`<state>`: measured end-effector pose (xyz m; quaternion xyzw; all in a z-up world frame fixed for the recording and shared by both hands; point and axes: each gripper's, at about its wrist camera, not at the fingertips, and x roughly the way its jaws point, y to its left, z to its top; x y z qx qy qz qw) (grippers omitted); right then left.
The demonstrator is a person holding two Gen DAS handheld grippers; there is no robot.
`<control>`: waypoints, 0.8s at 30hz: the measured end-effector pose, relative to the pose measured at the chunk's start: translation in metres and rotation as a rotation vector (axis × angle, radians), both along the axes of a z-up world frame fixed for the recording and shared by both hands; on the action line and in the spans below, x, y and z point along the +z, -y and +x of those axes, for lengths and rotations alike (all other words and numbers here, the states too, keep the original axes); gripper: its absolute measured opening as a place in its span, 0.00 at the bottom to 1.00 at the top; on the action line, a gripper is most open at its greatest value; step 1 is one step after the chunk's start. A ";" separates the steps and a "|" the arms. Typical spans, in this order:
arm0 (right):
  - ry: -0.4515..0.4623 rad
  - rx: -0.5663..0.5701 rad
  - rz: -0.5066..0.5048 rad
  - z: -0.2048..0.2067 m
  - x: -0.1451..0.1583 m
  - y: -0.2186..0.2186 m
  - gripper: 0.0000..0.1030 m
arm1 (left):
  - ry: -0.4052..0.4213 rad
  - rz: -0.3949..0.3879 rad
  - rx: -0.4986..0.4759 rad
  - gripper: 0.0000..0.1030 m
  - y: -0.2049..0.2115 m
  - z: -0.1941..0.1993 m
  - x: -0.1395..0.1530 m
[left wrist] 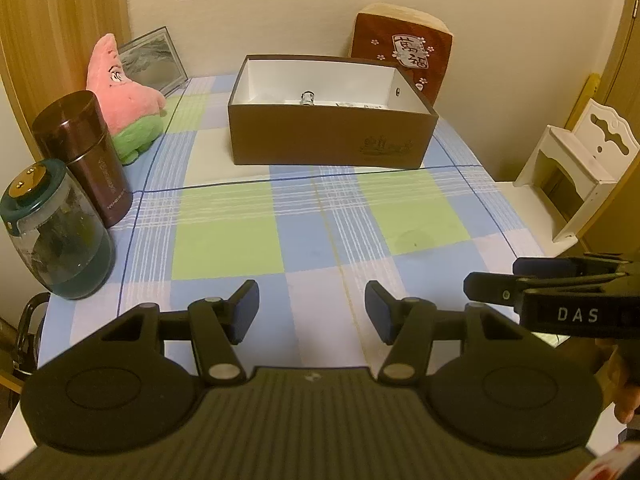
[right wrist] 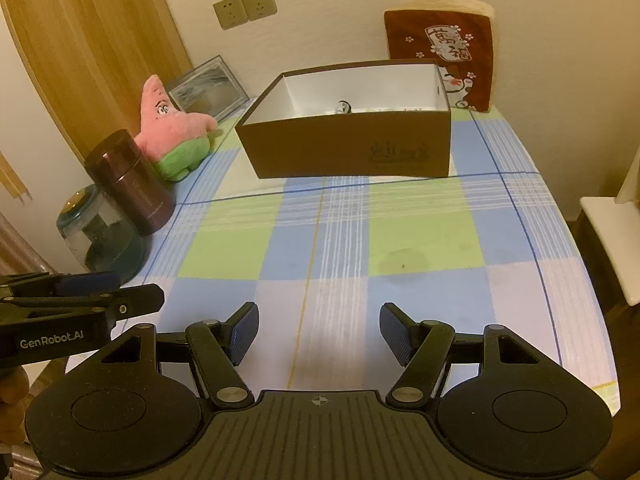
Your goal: Organize rigid objects
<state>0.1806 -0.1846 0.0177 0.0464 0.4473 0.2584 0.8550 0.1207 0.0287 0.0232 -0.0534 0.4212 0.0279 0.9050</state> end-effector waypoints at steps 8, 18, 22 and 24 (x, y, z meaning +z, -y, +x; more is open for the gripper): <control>-0.007 0.003 0.000 -0.002 -0.002 0.008 0.65 | -0.006 0.003 -0.003 0.54 0.011 -0.002 -0.002; -0.010 0.000 0.001 -0.002 -0.003 0.012 0.65 | -0.008 0.006 -0.003 0.55 0.017 -0.003 -0.003; -0.010 0.001 0.001 -0.002 -0.002 0.012 0.65 | -0.006 0.007 -0.004 0.55 0.018 -0.002 -0.004; -0.010 0.000 0.002 -0.002 -0.002 0.012 0.65 | -0.006 0.007 -0.005 0.55 0.018 -0.002 -0.004</control>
